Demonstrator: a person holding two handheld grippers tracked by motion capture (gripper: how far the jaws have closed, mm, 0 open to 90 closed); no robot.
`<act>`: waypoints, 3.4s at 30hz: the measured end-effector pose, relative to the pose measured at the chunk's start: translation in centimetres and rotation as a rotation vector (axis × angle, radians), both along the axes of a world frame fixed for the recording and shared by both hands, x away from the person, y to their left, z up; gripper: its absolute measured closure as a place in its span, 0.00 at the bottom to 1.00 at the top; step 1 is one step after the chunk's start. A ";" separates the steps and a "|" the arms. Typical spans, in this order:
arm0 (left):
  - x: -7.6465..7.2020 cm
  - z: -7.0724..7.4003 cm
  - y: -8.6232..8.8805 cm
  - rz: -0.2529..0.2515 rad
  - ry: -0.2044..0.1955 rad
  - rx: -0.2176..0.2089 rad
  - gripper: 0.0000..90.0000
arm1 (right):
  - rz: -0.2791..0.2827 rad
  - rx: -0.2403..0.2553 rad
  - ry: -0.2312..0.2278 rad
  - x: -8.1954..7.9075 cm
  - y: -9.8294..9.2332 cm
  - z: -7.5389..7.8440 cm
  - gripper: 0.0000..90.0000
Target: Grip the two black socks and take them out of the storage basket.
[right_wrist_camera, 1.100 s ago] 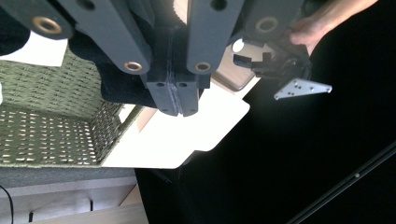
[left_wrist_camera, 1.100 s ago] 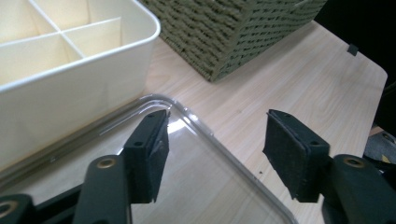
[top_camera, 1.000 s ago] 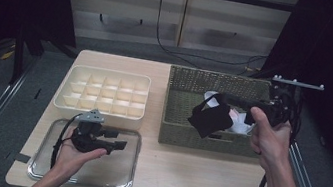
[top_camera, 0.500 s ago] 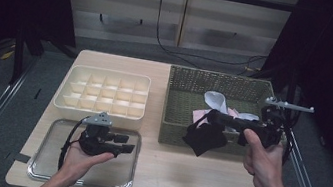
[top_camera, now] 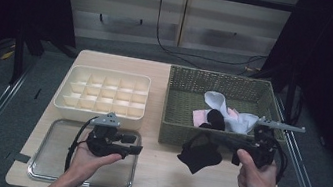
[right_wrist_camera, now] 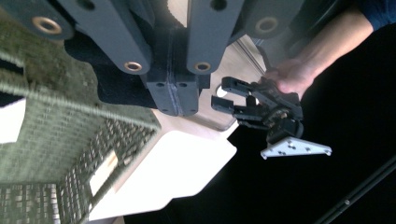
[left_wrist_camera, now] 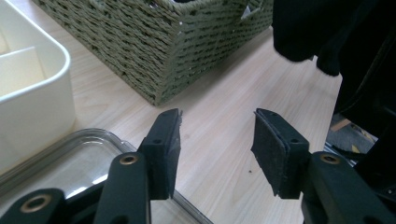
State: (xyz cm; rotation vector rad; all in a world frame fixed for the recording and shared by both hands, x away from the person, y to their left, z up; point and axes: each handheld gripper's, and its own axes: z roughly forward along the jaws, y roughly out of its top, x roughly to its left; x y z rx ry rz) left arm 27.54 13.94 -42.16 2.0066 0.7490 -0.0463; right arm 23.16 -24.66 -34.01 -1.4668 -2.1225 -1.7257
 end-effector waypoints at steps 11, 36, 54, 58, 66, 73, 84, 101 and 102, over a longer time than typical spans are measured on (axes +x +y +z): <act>-0.3 0.2 -2.0 -0.038 -0.009 0.001 0.49 | 0.020 -0.023 0.070 0.0 0.8 -4.2 1.00; -0.6 -2.8 -2.8 -0.049 0.038 0.075 0.44 | 0.038 -0.139 0.211 1.4 2.3 -13.6 0.96; -1.4 -4.1 -4.1 -0.127 0.064 0.084 0.51 | -0.001 -0.145 0.188 -1.2 0.7 -12.8 0.69; -1.7 -4.7 -4.9 -0.154 0.081 0.099 0.53 | 0.013 -0.166 0.200 -1.7 0.5 -13.8 0.69; -2.6 -5.9 -6.3 -0.214 0.094 0.144 0.54 | 0.038 -0.247 0.232 -0.9 1.7 -15.3 0.69; -2.4 -6.3 -6.4 -0.217 0.124 0.125 0.55 | 0.032 -0.249 0.240 -0.3 2.1 -16.0 0.76; -2.1 -7.3 -7.4 -0.222 0.154 0.147 0.54 | 0.061 -0.233 0.237 0.7 3.5 -16.5 0.90; -2.1 -7.7 -8.5 -0.285 0.182 0.129 0.96 | 0.110 -0.225 0.229 1.2 5.4 -16.7 0.91; -2.0 -7.6 -8.5 -0.286 0.192 0.112 0.97 | 0.110 -0.225 0.229 1.2 5.4 -16.7 0.90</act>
